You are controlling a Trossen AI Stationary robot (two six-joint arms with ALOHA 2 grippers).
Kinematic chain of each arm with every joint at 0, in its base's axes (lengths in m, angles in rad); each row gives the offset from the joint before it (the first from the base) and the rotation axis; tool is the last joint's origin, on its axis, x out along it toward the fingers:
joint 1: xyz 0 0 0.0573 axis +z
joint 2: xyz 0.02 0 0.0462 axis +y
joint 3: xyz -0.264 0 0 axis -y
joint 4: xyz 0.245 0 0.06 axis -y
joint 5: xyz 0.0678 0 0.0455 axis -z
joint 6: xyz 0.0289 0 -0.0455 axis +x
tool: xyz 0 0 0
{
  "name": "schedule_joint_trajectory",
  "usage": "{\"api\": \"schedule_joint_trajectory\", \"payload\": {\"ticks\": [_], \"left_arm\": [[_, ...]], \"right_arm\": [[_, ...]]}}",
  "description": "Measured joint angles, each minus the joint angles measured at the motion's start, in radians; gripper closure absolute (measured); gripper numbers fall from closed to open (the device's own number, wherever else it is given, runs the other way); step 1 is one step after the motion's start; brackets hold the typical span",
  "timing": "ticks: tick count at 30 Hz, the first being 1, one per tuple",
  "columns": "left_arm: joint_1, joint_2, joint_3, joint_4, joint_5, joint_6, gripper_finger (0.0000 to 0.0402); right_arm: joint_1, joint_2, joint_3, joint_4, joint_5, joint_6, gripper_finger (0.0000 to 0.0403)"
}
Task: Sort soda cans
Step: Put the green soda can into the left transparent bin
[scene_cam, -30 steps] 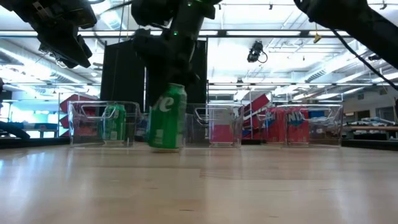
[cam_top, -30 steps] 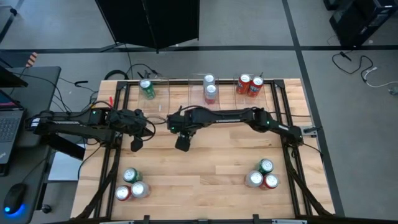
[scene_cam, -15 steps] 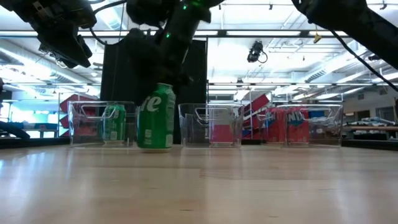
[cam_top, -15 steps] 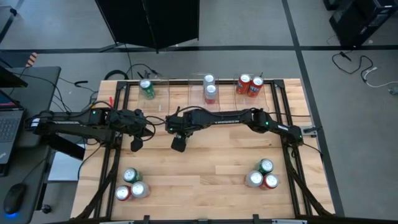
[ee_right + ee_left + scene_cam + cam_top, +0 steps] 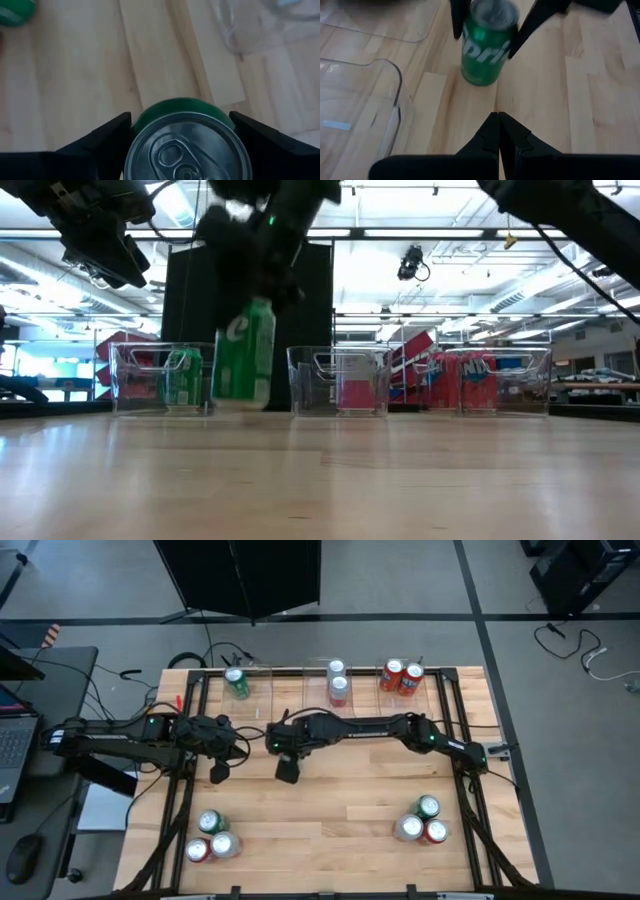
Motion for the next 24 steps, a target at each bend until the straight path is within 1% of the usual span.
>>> {"api": "schedule_joint_trajectory", "payload": {"ticks": [4, 8, 11, 13, 16, 20, 22, 24], "left_arm": [[0.0, 0.0, 0.0, 0.0, 0.0, 0.002, 0.04], [0.0, 0.0, 0.0, 0.0, 0.0, 0.004, 0.04], [0.0, 0.0, 0.0, 0.007, 0.0, 0.004, 0.04], [0.0, 0.0, 0.0, 0.006, 0.0, 0.0, 0.04], [0.0, 0.0, 0.0, 0.006, 0.0, -0.019, 0.04], [0.0, 0.0, 0.0, 0.005, 0.0, -0.022, 0.04], [0.0, 0.0, 0.0, 0.005, 0.0, -0.022, 0.04], [0.0, 0.001, 0.0, 0.0, 0.0, -0.022, 0.04]], "right_arm": [[0.002, -0.069, 0.001, -0.018, 0.0, -0.01, 0.0089], [0.005, -0.098, 0.004, 0.016, 0.005, -0.021, 0.0074], [0.006, -0.085, 0.005, 0.023, 0.018, -0.031, 0.0089], [0.008, -0.06, 0.005, 0.025, 0.037, -0.034, 0.0118], [0.009, -0.017, 0.002, 0.02, 0.041, -0.044, 0.0184], [0.012, -0.009, 0.003, 0.003, -0.005, -0.075, 0.0271], [0.015, -0.02, 0.004, -0.034, -0.006, -0.076, 0.0298], [0.023, -0.034, 0.003, -0.109, -0.004, -0.076, 0.0311]]}}
